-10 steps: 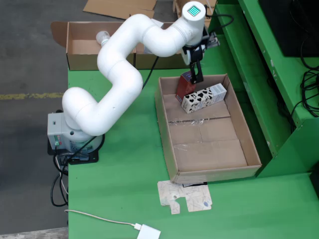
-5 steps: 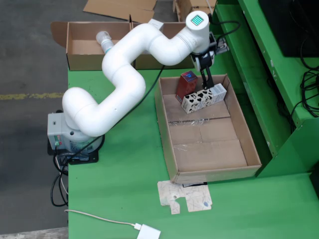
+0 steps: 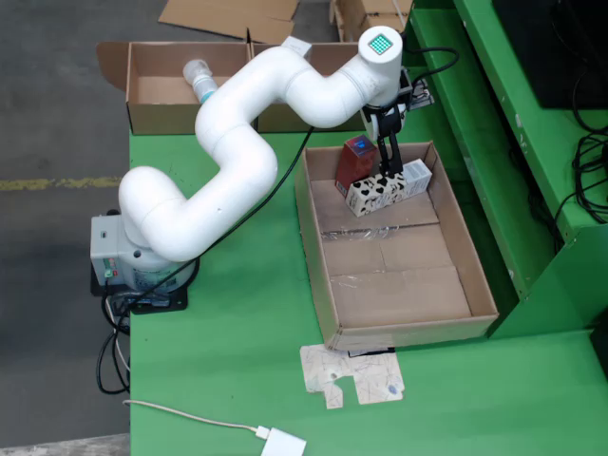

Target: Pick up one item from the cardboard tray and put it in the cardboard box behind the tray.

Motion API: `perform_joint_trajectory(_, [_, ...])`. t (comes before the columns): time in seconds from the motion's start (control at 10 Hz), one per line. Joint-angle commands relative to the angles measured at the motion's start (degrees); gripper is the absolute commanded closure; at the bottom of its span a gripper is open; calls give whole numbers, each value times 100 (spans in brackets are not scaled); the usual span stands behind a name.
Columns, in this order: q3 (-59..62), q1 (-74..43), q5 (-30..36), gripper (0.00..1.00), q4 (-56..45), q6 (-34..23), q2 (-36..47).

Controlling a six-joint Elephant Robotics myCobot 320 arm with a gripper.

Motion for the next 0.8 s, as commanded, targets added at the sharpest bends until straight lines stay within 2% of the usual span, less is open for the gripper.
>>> perform_joint_trajectory(0.0, [149, -61, 257, 0, -579, -100, 309])
perform_joint_trajectory(0.4, [149, -21, 312, 0, -791, -129, 172])
perform_joint_trajectory(0.7, [149, -66, 288, 0, -558, -181, -14])
